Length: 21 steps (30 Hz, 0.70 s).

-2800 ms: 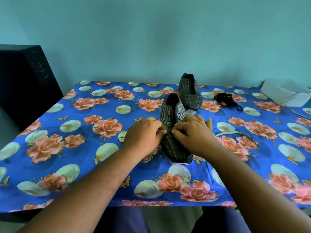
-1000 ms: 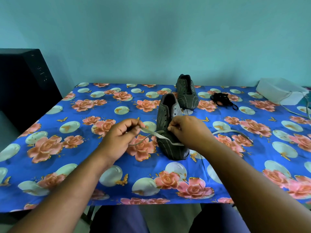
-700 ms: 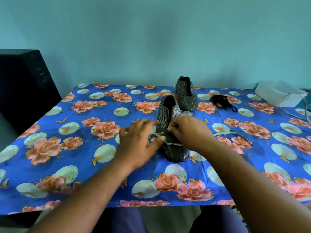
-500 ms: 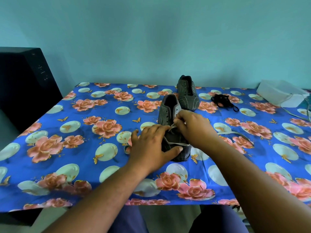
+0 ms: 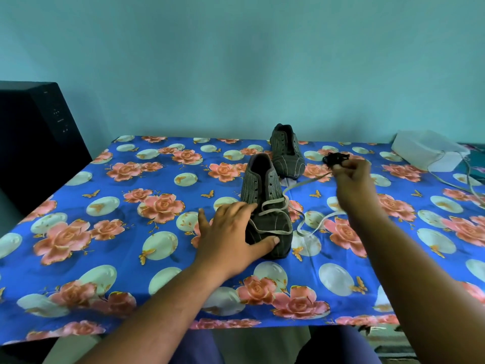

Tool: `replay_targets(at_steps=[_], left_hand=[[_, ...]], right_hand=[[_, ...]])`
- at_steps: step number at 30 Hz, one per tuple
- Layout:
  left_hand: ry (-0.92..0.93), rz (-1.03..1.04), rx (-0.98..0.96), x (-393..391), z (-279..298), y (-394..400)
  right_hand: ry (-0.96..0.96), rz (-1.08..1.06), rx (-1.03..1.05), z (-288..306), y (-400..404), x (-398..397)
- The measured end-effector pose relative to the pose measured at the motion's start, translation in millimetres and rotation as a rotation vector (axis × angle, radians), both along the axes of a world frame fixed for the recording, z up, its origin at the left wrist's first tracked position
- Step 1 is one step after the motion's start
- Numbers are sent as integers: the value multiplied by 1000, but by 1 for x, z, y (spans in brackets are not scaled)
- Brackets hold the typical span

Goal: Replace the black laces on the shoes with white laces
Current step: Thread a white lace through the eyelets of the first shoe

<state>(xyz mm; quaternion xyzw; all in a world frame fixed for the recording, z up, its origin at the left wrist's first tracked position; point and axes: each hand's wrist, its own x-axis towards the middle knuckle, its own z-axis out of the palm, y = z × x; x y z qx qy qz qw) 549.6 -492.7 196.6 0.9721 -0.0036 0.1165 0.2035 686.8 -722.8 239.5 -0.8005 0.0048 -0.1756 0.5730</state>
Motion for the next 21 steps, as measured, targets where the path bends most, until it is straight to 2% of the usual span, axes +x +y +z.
replay_targets(at_steps=[3,5,7,12,17,21], left_hand=[[-36,-3,-76,1,-6,1],[-50,7,-110,1,-8,0],[-49,16,-150,1,-10,0],[-39,3,-330,3,-16,0],[67,30,-433,7,-16,4],[106,33,-430,10,-16,6]], right_hand=[[-329,225,-449,-10,13,-18],[-425,422,-720,-7,26,-31],[-494,499,-951,-9,39,-38],[-550,481,-1064,-7,55,-43],[-378,482,-1172,5,63,-46],[-352,487,-1231,8,65,-47]])
